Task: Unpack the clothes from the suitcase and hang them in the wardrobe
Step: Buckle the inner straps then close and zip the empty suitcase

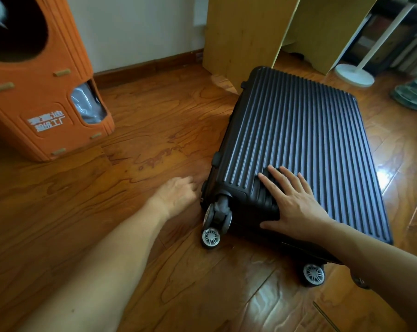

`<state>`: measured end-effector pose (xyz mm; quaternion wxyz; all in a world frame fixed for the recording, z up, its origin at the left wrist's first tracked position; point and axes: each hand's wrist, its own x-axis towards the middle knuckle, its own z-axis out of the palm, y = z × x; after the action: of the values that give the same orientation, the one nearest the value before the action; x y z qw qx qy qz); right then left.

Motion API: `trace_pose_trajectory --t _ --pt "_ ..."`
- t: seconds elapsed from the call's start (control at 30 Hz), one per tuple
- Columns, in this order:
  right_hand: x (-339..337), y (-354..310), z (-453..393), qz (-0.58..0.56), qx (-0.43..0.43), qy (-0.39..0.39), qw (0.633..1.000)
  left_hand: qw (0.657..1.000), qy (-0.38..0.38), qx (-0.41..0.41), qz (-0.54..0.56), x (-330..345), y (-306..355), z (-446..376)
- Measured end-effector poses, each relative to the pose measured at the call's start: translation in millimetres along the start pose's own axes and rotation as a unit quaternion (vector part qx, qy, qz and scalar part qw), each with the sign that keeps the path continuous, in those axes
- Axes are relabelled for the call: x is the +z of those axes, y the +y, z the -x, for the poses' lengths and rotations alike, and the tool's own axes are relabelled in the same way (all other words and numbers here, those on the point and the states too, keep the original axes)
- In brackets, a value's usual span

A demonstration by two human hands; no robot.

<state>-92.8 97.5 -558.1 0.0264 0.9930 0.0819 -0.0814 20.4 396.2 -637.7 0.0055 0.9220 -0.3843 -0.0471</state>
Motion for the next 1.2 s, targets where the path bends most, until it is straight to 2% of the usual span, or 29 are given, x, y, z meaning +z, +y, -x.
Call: trace_pose_trajectory --t 0.1,0.2,0.27,0.33,0.43,0.47,0.53,0.6,0.73,0.77,0.83,0.9,0.93,0.97,1.07,1.2 --pt "0 0 0 -0.005 0.002 0.000 1.000 0.996 -0.011 -0.062 0.069 9 3 1" --pt "-3 -2 4 -0.011 -0.002 0.011 1.000 0.981 -0.009 -0.088 0.171 23 11 6" --pt "-2 -3 7 -0.016 -0.005 0.042 0.999 0.983 0.004 -0.086 0.164 25 17 11" --pt "-4 -6 10 0.002 -0.021 0.081 0.996 0.973 0.065 -0.084 0.205 26 23 13" --pt "-13 -10 13 0.012 -0.010 0.172 0.985 0.928 0.191 -0.089 0.308 43 20 13" --pt "-18 -11 12 0.003 0.006 0.200 0.980 0.921 0.202 -0.109 0.316 47 18 12" --pt "-26 -12 6 0.002 0.030 0.209 0.978 0.919 0.195 -0.152 0.308 53 17 8" --pt "-24 -14 -1 0.039 0.025 0.165 0.985 0.911 0.180 -0.182 0.323 51 24 7" --pt "-8 -10 -2 0.026 0.017 0.125 0.992 0.915 0.163 -0.159 0.333 71 37 15" --pt "-5 -8 0 0.016 0.020 0.118 0.993 0.906 0.158 -0.171 0.354 79 37 15" --pt "1 -4 2 0.007 0.016 0.111 0.994 0.861 0.107 -0.233 0.440 72 37 14" --pt "4 -5 2 0.002 0.010 0.120 0.993 0.817 0.061 -0.256 0.513 67 36 10" --pt "4 -6 2 0.002 0.008 0.123 0.992 0.812 0.052 -0.258 0.521 61 35 9" --pt "5 -7 3 0.003 0.009 0.126 0.992 0.811 0.049 -0.256 0.523 56 33 10" --pt "5 -3 3 0.011 -0.008 0.147 0.989 0.860 0.064 -0.223 0.455 53 39 13" --pt "2 -1 2 0.056 -0.115 0.175 0.976 0.880 0.126 -0.186 0.418 63 57 24"
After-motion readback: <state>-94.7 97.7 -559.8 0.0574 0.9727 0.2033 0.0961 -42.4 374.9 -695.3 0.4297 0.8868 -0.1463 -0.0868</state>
